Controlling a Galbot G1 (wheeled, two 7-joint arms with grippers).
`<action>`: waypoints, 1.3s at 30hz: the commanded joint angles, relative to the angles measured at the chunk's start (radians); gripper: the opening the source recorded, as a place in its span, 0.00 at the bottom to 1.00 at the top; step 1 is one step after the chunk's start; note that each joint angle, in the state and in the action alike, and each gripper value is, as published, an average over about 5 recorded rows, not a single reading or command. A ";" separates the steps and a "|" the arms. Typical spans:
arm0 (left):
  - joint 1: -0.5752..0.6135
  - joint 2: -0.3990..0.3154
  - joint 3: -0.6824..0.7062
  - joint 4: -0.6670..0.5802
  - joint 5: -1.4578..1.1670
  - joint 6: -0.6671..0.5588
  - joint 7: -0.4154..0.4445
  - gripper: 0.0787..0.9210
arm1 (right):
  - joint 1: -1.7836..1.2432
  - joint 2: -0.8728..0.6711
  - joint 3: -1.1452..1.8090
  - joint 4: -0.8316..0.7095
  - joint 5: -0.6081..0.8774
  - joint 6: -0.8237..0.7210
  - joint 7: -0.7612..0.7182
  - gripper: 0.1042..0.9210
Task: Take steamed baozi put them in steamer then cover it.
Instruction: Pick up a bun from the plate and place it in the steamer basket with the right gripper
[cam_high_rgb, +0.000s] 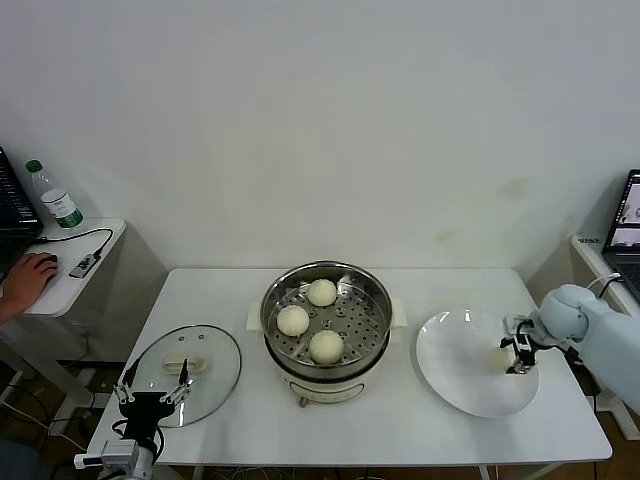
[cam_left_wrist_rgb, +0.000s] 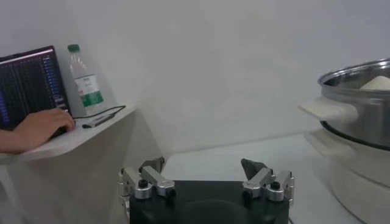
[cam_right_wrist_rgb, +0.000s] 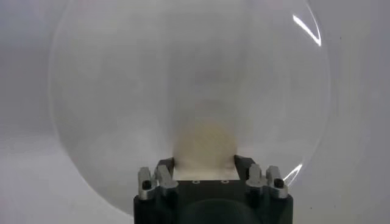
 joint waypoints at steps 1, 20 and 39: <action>-0.005 -0.001 0.005 0.000 0.001 0.001 0.000 0.88 | 0.174 -0.094 -0.146 0.114 0.093 -0.021 -0.019 0.56; -0.036 0.008 0.042 0.013 0.003 -0.001 -0.005 0.88 | 1.187 0.129 -0.902 0.397 0.717 -0.298 0.105 0.56; -0.015 0.014 0.008 0.011 -0.006 -0.016 -0.009 0.88 | 0.908 0.509 -0.825 0.298 0.979 -0.521 0.350 0.57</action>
